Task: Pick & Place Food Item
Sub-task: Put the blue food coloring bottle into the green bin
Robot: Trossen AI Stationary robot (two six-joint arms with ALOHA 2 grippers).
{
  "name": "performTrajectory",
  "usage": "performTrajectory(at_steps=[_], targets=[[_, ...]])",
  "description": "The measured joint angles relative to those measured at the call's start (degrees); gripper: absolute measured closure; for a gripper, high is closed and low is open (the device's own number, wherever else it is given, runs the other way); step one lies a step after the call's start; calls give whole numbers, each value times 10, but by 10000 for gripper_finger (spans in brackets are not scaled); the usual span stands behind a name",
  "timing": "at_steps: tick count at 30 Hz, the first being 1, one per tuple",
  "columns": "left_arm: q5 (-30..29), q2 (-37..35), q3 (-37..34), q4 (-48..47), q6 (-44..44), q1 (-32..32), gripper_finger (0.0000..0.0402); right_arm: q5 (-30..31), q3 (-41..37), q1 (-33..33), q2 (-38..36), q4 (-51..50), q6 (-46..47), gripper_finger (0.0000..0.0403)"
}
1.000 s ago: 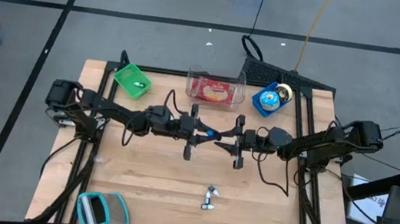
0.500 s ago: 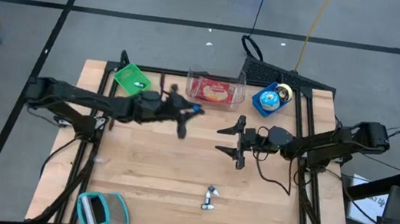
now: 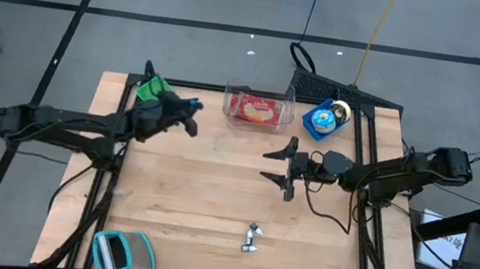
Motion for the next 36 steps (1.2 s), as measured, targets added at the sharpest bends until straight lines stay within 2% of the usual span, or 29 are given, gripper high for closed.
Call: performTrajectory(at_steps=[7, 14, 17, 24, 36], targets=[[-41, -63, -79, -3, -44, 54, 321, 0, 0, -3, 0, 1, 0, 162], [-88, -98, -87, -74, -65, 86, 329, 0, 0, -3, 0, 1, 0, 165], [-90, -99, -87, -107, -99, 104, 327, 0, 0, -3, 0, 1, 0, 165], [-141, -90, -87, -230, -183, 143, 326, 1, 0, -3, 0, 1, 0, 165], [-140, -68, -87, -279, -225, 161, 325, 1, 0, -3, 0, 2, 0, 165]])
